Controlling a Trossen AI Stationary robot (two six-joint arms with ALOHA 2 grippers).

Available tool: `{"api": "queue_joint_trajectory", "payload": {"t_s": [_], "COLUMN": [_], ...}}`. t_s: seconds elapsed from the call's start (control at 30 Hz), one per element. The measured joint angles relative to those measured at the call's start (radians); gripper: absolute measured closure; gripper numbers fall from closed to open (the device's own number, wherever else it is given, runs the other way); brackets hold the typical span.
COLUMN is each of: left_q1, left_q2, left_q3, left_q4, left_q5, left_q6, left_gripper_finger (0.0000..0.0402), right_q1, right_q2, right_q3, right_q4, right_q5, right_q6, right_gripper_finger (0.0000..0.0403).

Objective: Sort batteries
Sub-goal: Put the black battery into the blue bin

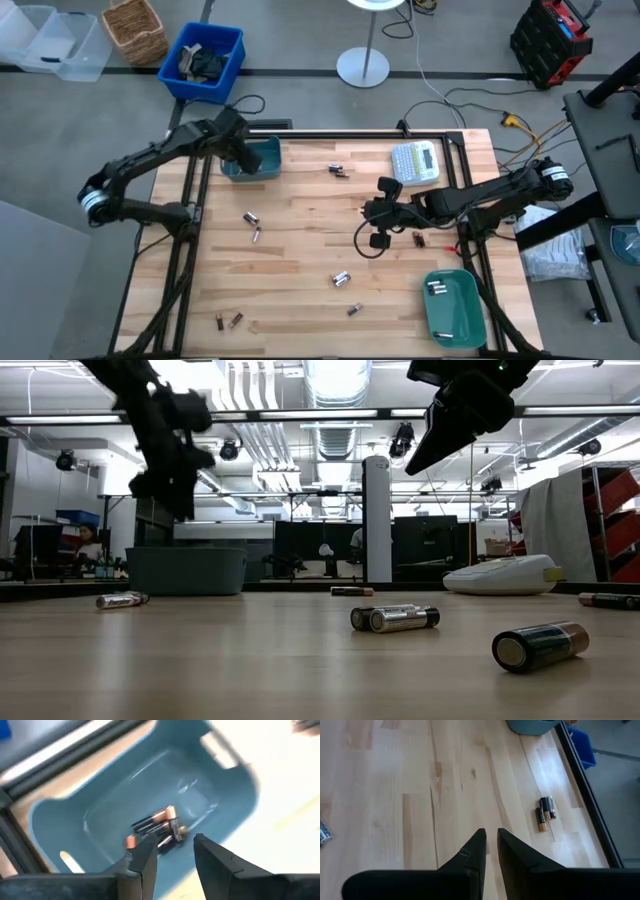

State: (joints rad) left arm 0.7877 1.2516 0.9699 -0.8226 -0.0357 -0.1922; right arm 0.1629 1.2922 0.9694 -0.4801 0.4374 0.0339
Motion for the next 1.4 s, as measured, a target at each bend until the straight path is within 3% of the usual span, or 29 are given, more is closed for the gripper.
{"api": "queue_joint_trajectory", "payload": {"t_s": [0.1, 0.2, 0.5, 0.63, 0.77, 0.87, 1.07, 1.4], "left_q1": [-0.113, -0.295, -0.904, -1.121, -1.306, -1.403, -1.496, -1.509], "left_q2": [-0.107, -0.200, -0.321, -0.307, -0.255, -0.209, -0.125, -0.033], "left_q3": [-0.008, -0.045, -0.108, -0.106, -0.129, -0.131, -0.131, -0.128], "left_q4": [0.006, 0.037, 0.038, 0.083, 0.170, 0.199, 0.212, 0.211], "left_q5": [-0.004, -0.071, -0.510, -0.648, -0.895, -1.025, -1.031, -1.032], "left_q6": [-0.044, -0.136, -0.461, -0.482, -0.477, -0.483, -0.531, -0.576], "left_gripper_finger": [0.0295, 0.0295, 0.0295, 0.0295, 0.0295, 0.0295, 0.0295, 0.0295], "right_q1": [0.000, 0.000, 0.000, 0.000, 0.000, 0.000, -0.008, -0.049], "right_q2": [0.000, 0.000, 0.000, 0.000, 0.000, 0.000, 0.000, 0.000], "right_q3": [-0.011, -0.024, -0.027, -0.027, -0.028, -0.028, -0.028, -0.028], "right_q4": [0.017, 0.055, 0.067, 0.069, 0.080, 0.091, 0.105, 0.119], "right_q5": [0.000, 0.000, 0.000, 0.000, 0.000, 0.000, 0.000, -0.001], "right_q6": [0.005, 0.001, -0.001, -0.020, -0.031, -0.033, -0.053, -0.045], "right_gripper_finger": [0.0365, 0.0365, 0.0365, 0.0365, 0.0365, 0.0365, 0.0365, 0.0365]}}
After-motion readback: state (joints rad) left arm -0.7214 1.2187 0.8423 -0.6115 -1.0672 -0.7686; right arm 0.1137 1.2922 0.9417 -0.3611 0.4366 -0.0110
